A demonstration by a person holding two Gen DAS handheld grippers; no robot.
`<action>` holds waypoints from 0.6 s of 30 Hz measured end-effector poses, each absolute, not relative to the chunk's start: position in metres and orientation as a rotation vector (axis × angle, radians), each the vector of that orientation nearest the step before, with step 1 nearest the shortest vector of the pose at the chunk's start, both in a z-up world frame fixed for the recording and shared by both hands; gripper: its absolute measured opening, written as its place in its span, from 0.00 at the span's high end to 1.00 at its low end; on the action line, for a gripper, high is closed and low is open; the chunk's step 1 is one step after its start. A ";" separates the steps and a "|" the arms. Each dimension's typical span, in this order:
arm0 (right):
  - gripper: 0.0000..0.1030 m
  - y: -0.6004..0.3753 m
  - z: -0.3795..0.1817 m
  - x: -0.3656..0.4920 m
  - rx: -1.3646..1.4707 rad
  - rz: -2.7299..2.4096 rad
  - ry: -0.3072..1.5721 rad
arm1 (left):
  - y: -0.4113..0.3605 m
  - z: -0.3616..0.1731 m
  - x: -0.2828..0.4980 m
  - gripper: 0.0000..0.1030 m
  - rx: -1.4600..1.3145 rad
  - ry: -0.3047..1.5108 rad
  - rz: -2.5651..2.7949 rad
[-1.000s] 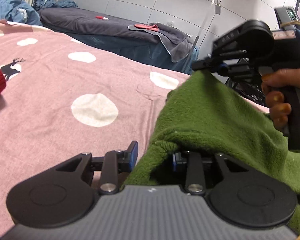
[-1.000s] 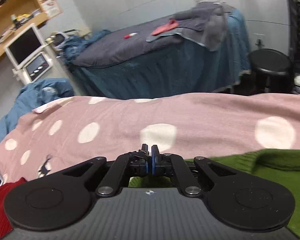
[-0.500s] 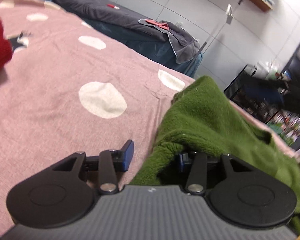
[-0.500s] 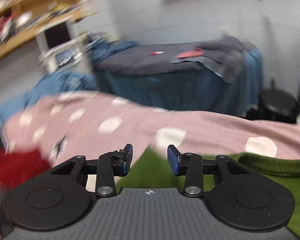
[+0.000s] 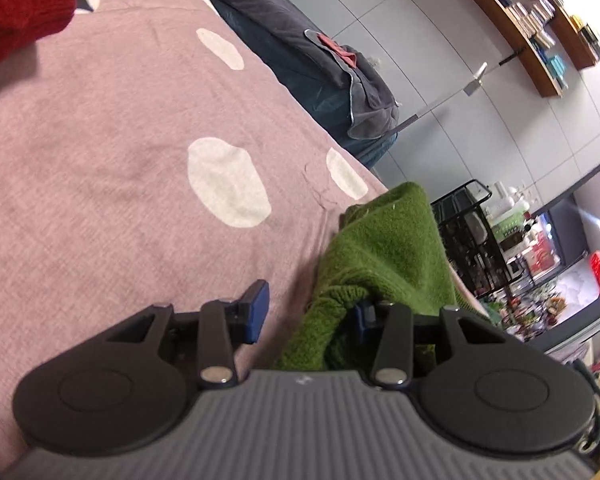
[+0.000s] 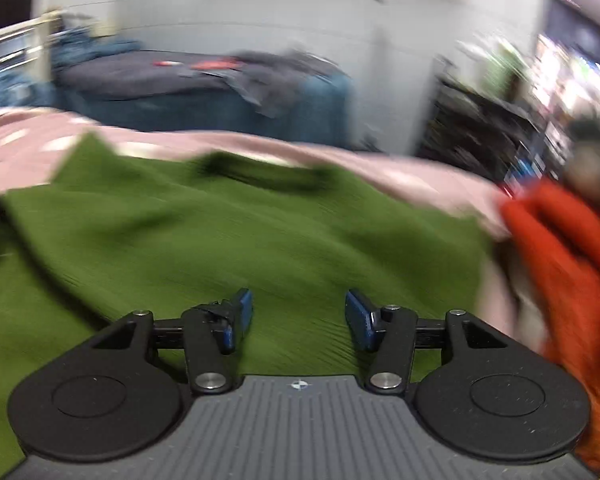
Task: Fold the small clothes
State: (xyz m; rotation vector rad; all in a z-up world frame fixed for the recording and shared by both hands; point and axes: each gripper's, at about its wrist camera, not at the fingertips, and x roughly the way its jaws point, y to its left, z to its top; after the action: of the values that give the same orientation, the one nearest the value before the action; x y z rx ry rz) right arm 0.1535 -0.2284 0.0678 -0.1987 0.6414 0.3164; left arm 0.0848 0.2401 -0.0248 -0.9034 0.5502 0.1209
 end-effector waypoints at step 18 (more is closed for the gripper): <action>0.02 -0.223 0.061 0.130 -0.197 0.427 0.598 | 0.137 0.036 0.055 0.09 -0.234 0.677 0.189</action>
State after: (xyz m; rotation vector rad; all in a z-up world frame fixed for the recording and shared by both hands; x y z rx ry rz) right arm 0.1301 -0.2229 0.0609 -0.1969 0.5976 0.4273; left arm 0.0554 0.1369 0.0362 -0.2337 0.6765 0.1894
